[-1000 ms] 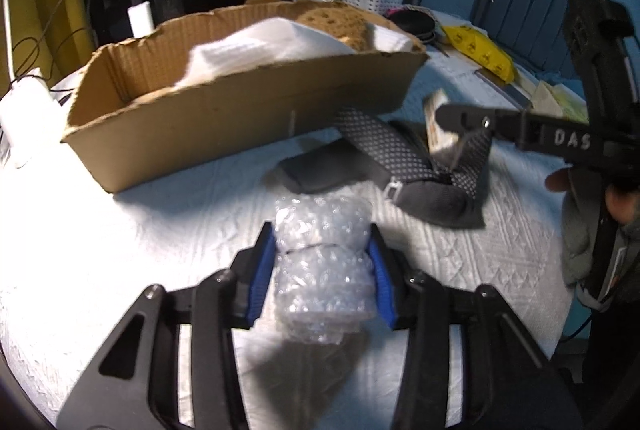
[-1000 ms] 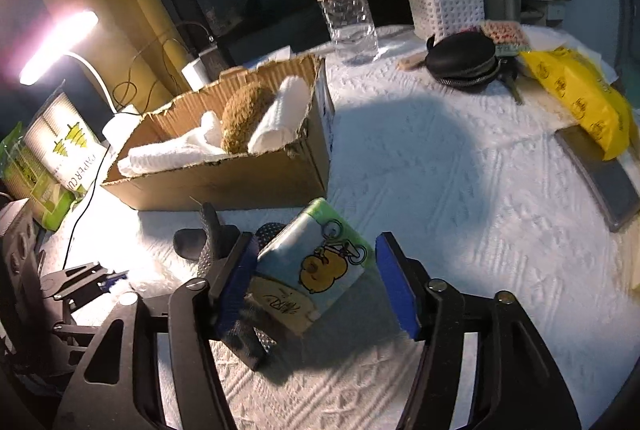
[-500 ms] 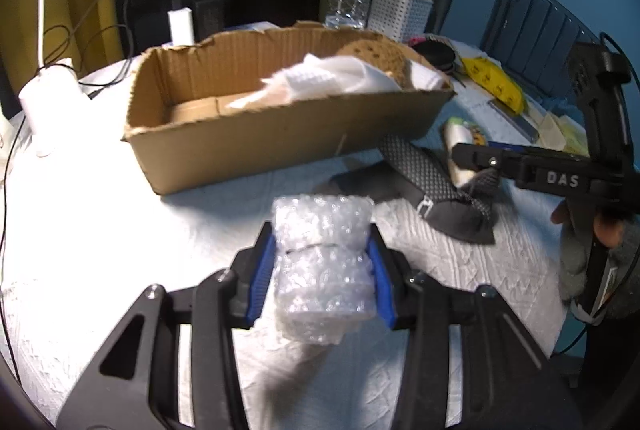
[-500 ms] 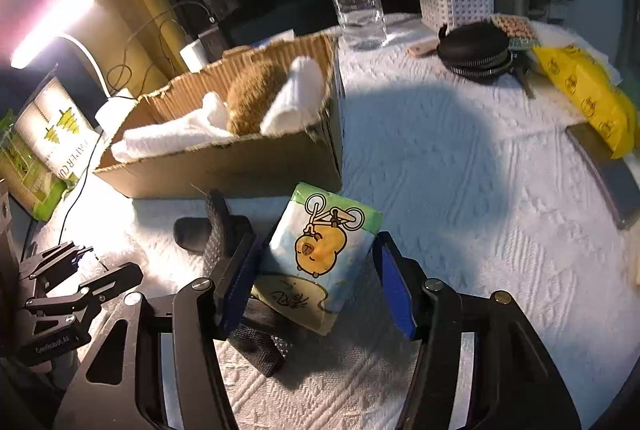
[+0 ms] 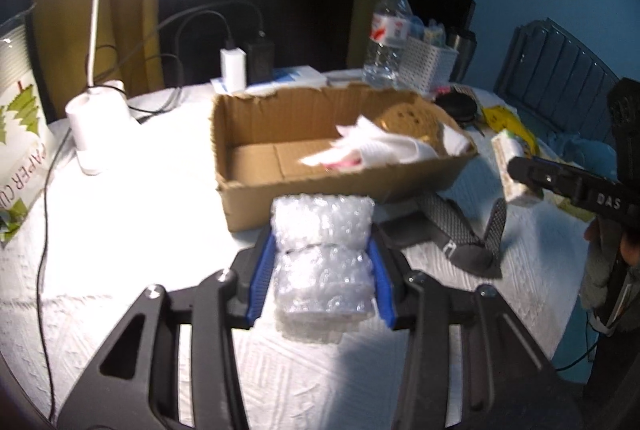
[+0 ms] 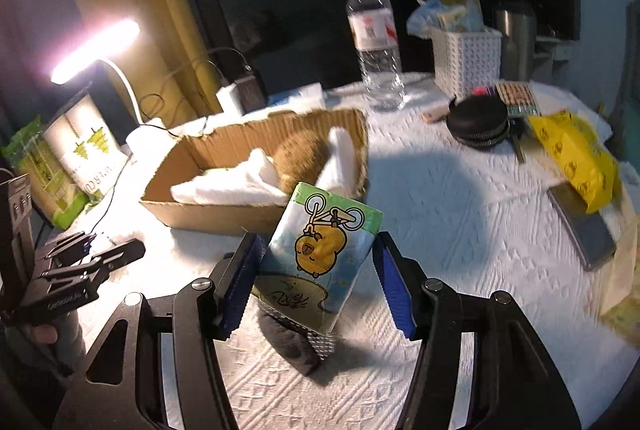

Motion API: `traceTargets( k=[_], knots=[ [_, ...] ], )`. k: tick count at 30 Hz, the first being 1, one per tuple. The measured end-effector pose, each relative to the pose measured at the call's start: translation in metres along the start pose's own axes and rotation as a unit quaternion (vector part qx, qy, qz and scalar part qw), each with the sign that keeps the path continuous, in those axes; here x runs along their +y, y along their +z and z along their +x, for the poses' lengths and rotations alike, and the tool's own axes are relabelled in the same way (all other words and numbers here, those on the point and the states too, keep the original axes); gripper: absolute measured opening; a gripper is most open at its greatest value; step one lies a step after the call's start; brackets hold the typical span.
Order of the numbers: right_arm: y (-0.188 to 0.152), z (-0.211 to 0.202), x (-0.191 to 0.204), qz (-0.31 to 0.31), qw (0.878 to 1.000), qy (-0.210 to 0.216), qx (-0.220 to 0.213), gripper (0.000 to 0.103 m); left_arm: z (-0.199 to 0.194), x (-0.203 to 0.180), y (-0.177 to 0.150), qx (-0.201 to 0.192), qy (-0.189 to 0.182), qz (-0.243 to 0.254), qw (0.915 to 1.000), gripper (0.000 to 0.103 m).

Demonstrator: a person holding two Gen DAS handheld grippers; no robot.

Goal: Organize soft objects
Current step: 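Carry the bubble wrap and tissue pack over the box and release both inside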

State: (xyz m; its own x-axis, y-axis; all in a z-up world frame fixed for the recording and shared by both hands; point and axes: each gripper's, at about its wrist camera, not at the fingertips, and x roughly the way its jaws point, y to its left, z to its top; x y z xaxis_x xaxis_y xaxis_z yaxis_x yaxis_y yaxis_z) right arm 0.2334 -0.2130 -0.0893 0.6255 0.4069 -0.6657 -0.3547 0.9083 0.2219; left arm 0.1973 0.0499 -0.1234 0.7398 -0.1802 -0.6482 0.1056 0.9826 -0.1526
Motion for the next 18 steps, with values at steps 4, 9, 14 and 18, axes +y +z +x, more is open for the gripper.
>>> traceTargets(
  k=[4,9,14,18],
  knots=[
    [0.010,-0.008,0.009,-0.014,1.000,0.011,-0.013,0.061,-0.007,0.007,0.009,-0.014,0.011,-0.003,0.9998,0.044],
    [0.020,-0.011,0.019,-0.028,0.999,0.022,-0.023,0.061,-0.014,0.013,0.020,-0.029,0.018,-0.006,0.9994,0.044],
    [0.033,-0.011,0.028,-0.043,0.998,0.035,-0.033,0.061,-0.014,0.016,0.030,-0.037,0.021,-0.006,0.9991,0.044],
    [0.041,-0.009,0.034,-0.053,0.997,0.043,-0.038,0.061,-0.009,0.022,0.039,-0.039,0.027,-0.009,0.9988,0.044]
  ],
)
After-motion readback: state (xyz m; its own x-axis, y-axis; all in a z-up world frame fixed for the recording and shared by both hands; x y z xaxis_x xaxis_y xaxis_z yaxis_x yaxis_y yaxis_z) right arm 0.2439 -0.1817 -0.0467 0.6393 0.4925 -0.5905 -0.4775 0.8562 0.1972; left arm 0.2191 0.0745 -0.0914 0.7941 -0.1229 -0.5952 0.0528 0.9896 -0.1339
